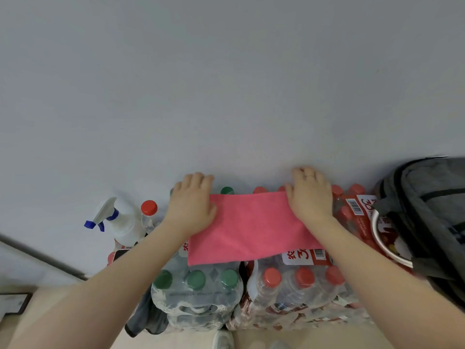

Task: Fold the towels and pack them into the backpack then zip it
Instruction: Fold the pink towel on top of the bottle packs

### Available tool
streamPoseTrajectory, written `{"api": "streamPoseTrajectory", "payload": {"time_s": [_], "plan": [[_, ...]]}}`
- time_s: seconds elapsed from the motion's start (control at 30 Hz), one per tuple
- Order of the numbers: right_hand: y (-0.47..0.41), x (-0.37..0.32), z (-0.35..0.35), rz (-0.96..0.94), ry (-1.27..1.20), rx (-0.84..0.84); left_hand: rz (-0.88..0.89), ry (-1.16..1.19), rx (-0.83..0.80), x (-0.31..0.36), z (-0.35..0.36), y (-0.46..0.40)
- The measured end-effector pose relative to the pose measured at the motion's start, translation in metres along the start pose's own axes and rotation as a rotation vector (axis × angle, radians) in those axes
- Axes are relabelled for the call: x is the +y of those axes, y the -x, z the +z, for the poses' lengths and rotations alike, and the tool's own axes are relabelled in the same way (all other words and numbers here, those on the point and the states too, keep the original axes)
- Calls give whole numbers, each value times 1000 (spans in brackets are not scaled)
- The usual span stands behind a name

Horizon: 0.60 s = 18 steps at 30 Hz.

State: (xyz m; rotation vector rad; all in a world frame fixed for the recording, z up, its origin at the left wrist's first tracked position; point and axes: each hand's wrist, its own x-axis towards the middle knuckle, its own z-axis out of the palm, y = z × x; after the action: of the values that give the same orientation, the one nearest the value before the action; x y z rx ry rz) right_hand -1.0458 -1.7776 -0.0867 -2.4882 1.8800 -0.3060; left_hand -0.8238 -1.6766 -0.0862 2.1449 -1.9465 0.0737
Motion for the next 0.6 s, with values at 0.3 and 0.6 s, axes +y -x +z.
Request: {"api": "streamPoseTrajectory", "payload": {"time_s": [0.3, 0.6], "plan": [[37, -29, 29, -385, 29, -388, 152, 22, -332, 22, 36, 27], [46, 46, 22, -33, -86, -371, 109, -55, -365, 18, 31, 32]]}}
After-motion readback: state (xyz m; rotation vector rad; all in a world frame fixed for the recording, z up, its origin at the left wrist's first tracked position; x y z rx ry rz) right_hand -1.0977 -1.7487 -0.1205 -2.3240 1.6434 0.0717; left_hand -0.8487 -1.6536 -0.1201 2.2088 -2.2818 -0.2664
